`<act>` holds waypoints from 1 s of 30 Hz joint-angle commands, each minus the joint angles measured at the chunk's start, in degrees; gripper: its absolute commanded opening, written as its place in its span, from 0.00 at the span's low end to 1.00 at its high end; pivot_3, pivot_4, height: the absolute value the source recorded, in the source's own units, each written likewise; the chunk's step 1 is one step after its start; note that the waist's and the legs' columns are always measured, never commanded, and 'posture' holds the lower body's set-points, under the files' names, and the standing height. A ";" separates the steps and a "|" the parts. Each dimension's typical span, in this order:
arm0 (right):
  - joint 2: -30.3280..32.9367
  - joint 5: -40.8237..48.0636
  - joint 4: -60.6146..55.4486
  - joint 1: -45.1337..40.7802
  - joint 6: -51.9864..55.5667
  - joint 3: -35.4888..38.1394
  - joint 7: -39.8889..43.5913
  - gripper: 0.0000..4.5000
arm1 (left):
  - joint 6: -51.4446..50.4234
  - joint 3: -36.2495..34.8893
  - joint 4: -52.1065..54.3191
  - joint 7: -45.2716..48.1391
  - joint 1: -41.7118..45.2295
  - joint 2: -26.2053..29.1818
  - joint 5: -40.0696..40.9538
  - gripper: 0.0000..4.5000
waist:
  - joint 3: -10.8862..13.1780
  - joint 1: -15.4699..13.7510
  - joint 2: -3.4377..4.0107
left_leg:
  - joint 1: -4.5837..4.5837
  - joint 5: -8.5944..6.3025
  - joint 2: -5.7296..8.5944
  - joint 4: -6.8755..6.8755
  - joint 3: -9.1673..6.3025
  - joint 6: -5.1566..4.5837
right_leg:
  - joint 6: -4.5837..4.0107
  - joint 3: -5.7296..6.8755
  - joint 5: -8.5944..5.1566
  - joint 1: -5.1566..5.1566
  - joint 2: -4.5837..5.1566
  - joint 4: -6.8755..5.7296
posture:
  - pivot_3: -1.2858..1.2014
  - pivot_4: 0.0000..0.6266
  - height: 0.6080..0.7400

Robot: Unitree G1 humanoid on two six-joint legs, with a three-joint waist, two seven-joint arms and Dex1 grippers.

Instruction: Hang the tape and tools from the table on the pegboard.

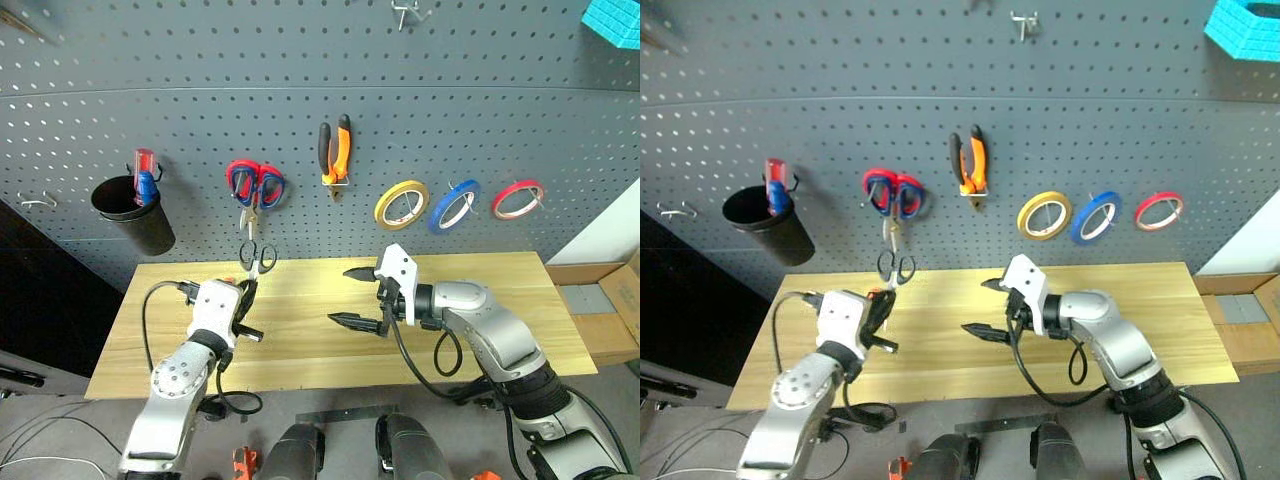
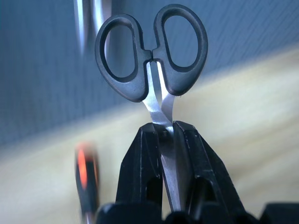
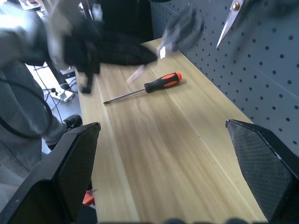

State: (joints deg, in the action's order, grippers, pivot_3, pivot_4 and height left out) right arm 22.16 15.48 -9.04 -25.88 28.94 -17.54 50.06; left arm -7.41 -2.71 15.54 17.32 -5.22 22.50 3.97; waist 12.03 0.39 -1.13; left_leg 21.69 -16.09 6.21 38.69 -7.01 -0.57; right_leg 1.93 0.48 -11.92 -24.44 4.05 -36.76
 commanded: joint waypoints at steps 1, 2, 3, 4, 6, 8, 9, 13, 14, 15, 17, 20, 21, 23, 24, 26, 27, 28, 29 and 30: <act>-2.89 5.92 -1.94 -3.52 -1.64 4.70 1.47 1.00 | 5.28 0.40 5.15 0.76 -1.62 -0.08 -1.20 0.02 | 0.01 -0.05 0.01 | 0.01 -0.01 0.00 -0.01 0.00 -0.01 | 0.00 0.00 0.00 0.00 0.00 0.00 | 0.52 0.29 1.00; -3.44 7.87 -2.93 -4.40 -0.79 5.85 1.91 1.00 | 5.31 0.10 6.36 0.68 -1.88 -0.20 -1.12 0.02 | 0.01 -0.05 0.01 | 0.02 -0.01 0.00 -0.01 0.00 -0.02 | 0.00 0.00 0.00 -0.01 -0.01 0.00 | 0.52 0.29 1.00; -3.63 9.46 -3.95 -5.12 0.14 6.72 2.37 1.00 | 5.22 -0.32 7.39 0.44 -2.11 -0.40 -1.12 0.02 | 0.02 -0.12 0.02 | 0.05 -0.01 -0.01 0.00 -0.01 -0.02 | 0.00 0.00 0.00 -0.04 -0.01 -0.01 | 0.52 0.29 1.00; -3.61 11.50 -5.33 -6.10 1.39 7.81 2.76 1.00 | 4.37 -1.27 9.15 -0.30 -2.62 -0.49 -1.37 0.02 | 0.02 -0.25 0.02 | 0.07 -0.01 0.00 0.00 -0.01 -0.03 | 0.00 0.01 0.00 -0.06 -0.02 -0.02 | 0.52 0.29 1.00; -3.17 13.88 -6.98 -7.42 2.89 9.00 3.06 1.00 | 3.06 -2.41 12.06 -1.26 -3.51 -0.58 -1.83 0.02 | 0.02 -0.31 0.01 | 0.10 -0.01 0.00 0.01 -0.04 -0.04 | 0.00 0.04 0.00 -0.07 -0.02 0.01 | 0.52 0.28 1.00; -2.49 15.81 -7.84 -8.96 4.11 10.17 3.19 1.00 | 0.77 -3.19 16.59 -2.35 -4.11 -1.06 -1.69 0.02 | 0.02 -0.39 0.02 | 0.12 -0.04 0.00 0.01 -0.05 -0.08 | 0.01 0.06 -0.01 -0.07 -0.02 0.02 | 0.52 0.30 1.00; -2.21 16.05 -7.90 -9.40 4.16 10.28 3.24 1.00 | 0.27 -3.39 18.05 -2.41 -3.87 -0.82 -2.03 0.02 | 0.02 -0.43 0.02 | 0.13 -0.04 0.00 0.00 -0.05 -0.08 | 0.01 0.07 -0.01 -0.08 -0.02 0.03 | 0.52 0.30 1.00; -1.93 15.80 -7.13 -10.03 3.29 9.53 3.52 1.00 | -2.79 -4.61 19.35 -2.87 -0.06 -0.25 -2.16 0.02 | 0.02 -0.85 0.02 | 0.15 -0.04 0.01 0.00 -0.06 -0.09 | 0.02 0.10 -0.02 -0.10 -0.02 -0.01 | 0.53 0.29 1.00; -2.01 15.71 -6.98 -10.09 3.15 9.36 3.58 1.00 | -3.06 -4.69 19.07 -2.73 0.67 0.01 -2.43 0.02 | 0.02 -0.92 0.02 | 0.15 -0.04 0.00 0.01 -0.07 -0.09 | 0.02 0.11 -0.02 -0.10 -0.02 -0.02 | 0.53 0.29 1.00; -2.12 15.52 -6.77 -10.19 2.99 9.15 3.59 1.00 | -3.33 -4.85 18.52 -2.95 1.35 0.11 -2.97 0.02 | 0.02 -0.99 0.02 | 0.14 -0.04 0.01 0.01 -0.06 -0.09 | 0.03 0.09 -0.02 -0.10 -0.02 -0.02 | 0.53 0.28 1.00; -2.17 14.80 -6.41 -10.56 2.52 8.57 3.70 1.00 | -3.89 -5.29 16.97 -3.29 3.02 0.22 -3.45 0.02 | 0.02 -0.99 0.02 | 0.13 -0.04 0.03 0.01 -0.06 -0.09 | 0.02 0.08 -0.02 -0.11 -0.02 -0.01 | 0.53 0.28 1.00; -2.32 14.59 -6.18 -11.05 2.20 8.35 3.63 1.00 | -3.69 -5.29 15.07 -3.03 4.57 0.44 -3.63 0.02 | 0.02 -1.07 0.02 | 0.17 -0.02 0.03 0.00 -0.05 -0.04 | 0.01 0.08 -0.01 -0.22 -0.03 -0.06 | 0.53 0.28 1.00; -2.36 14.62 -6.25 -11.19 2.15 8.36 3.53 1.00 | -3.40 -5.02 13.87 -3.09 5.39 0.33 -3.80 0.02 | 0.02 -1.08 0.02 | 0.20 0.00 0.03 0.00 -0.05 0.00 | 0.01 0.08 -0.01 -0.25 -0.04 -0.07 | 0.53 0.28 1.00; -2.28 14.57 -6.40 -11.25 2.11 8.28 3.32 1.00 | -2.81 -4.31 11.48 -3.53 6.84 -0.23 -4.26 0.02 | 0.02 -1.25 0.02 | 0.20 0.07 0.03 0.00 -0.05 0.15 | 0.01 0.06 -0.01 -0.25 -0.04 -0.06 | 0.53 0.28 1.00; -2.13 14.51 -6.55 -11.12 2.12 8.20 3.26 1.00 | -2.69 -4.04 10.36 -3.93 7.54 -0.69 -4.44 0.02 | 0.02 -1.36 0.02 | 0.21 0.07 0.03 0.00 -0.05 0.14 | 0.01 0.06 -0.01 -0.25 -0.04 -0.05 | 0.53 0.28 1.00; -1.80 14.40 -6.82 -10.88 2.15 8.08 3.21 1.00 | -2.31 -3.65 8.79 -4.22 8.50 -1.20 -4.80 0.02 | 0.02 -1.46 0.01 | 0.21 0.07 0.04 0.00 -0.05 0.14 | 0.01 0.08 -0.01 -0.25 -0.04 -0.05 | 0.52 0.28 1.00; -1.64 14.39 -6.93 -10.80 2.16 8.05 3.19 1.00 | -2.08 -3.49 8.21 -4.16 8.84 -1.30 -4.98 0.02 | 0.02 -1.52 0.01 | 0.22 0.07 0.04 0.00 -0.04 0.14 | 0.01 0.07 -0.01 -0.25 -0.04 -0.05 | 0.52 0.28 1.00; -1.56 14.48 -7.05 -10.75 2.22 8.08 3.11 1.00 | -1.68 -3.31 7.54 -4.07 9.25 -1.39 -5.14 0.02 | 0.02 -1.55 0.01 | 0.23 0.07 0.04 0.01 -0.04 0.14 | 0.01 0.07 -0.01 -0.26 -0.03 -0.05 | 0.52 0.28 1.00; -1.50 14.57 -7.19 -10.71 2.31 8.11 2.99 1.00 | -1.43 -3.11 7.00 -3.78 9.61 -1.46 -4.99 0.02 | 0.02 -1.56 0.02 | 0.24 0.07 0.03 0.00 -0.05 0.15 | 0.01 0.06 -0.01 -0.27 -0.03 -0.05 | 0.52 0.27 1.00; -1.46 14.63 -7.32 -10.68 2.38 8.14 2.87 1.00 | -1.50 -2.73 6.52 -3.37 9.97 -1.34 -4.92 0.02 | 0.02 -1.56 0.02 | 0.24 0.07 0.03 0.00 -0.04 0.15 | 0.01 0.06 -0.01 -0.27 -0.04 -0.05 | 0.52 0.27 1.00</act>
State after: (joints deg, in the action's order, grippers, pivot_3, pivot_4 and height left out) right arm 20.44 29.92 -13.96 -36.03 31.95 -10.15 53.26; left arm -10.44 -5.67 21.57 13.60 3.67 21.04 -0.64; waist 12.06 -1.17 -1.11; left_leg 21.93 -16.01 6.24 38.69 -7.06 -0.42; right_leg 1.94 0.53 -11.93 -24.72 4.02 -36.82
